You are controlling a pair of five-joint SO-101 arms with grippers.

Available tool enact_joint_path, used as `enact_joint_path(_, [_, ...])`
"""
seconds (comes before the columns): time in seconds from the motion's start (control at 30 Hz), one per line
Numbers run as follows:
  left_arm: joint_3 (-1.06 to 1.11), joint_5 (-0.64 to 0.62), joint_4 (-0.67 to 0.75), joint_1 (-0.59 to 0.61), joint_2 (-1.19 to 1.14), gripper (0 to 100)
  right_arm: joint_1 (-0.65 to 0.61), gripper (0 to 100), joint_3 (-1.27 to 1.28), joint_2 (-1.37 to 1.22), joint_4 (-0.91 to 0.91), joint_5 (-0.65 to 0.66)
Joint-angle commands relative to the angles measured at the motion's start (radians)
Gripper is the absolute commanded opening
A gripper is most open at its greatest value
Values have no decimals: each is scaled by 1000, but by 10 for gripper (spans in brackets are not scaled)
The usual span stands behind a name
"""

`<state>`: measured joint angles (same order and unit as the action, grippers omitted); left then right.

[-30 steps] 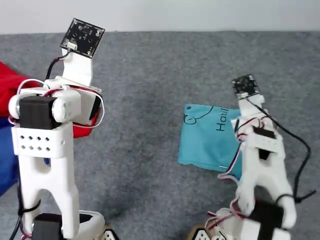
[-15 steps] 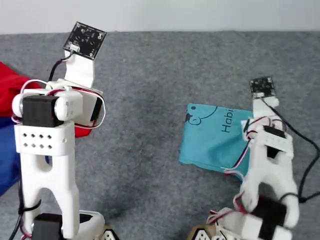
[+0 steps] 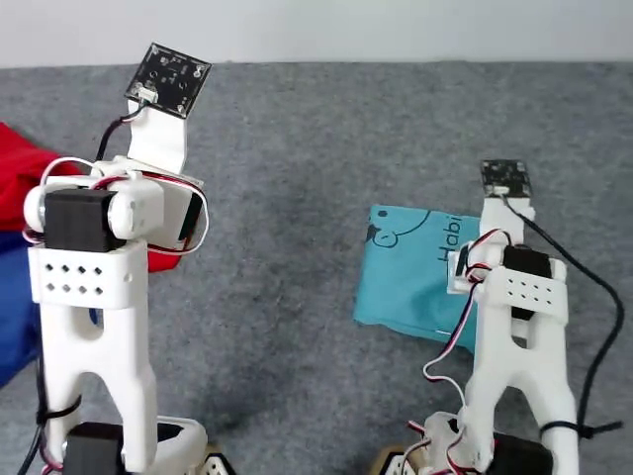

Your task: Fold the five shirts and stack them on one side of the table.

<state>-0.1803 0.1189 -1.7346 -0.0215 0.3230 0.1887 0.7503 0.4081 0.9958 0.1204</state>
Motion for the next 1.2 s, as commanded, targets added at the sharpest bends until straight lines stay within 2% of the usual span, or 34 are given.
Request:
enact_joint_path(0.0, [-4, 12, -18, 8, 32, 15, -7, 336, -52, -15, 12, -107])
enact_joint_path(0.3, [-2, 12, -18, 8, 31, 15, -4, 336, -57, -189, -122, -120])
enact_joint_path(0.57, [-2, 12, -18, 8, 25, 15, 39, 336, -219, -449, -125, -181])
enact_joint_path(0.67, [-2, 12, -18, 8, 23, 15, 38, 328, -307, -568, -51, -184])
enact_joint_path(0.77, [-1, 12, -18, 8, 23, 15, 38, 232, -414, -664, 54, -180])
enact_joint_path(0.9, [-1, 12, -18, 8, 23, 15, 44, 20, -535, -759, 153, -173])
enact_joint_path(1.17, [-1, 12, -18, 8, 23, 15, 47, 10, -621, -780, 193, 52])
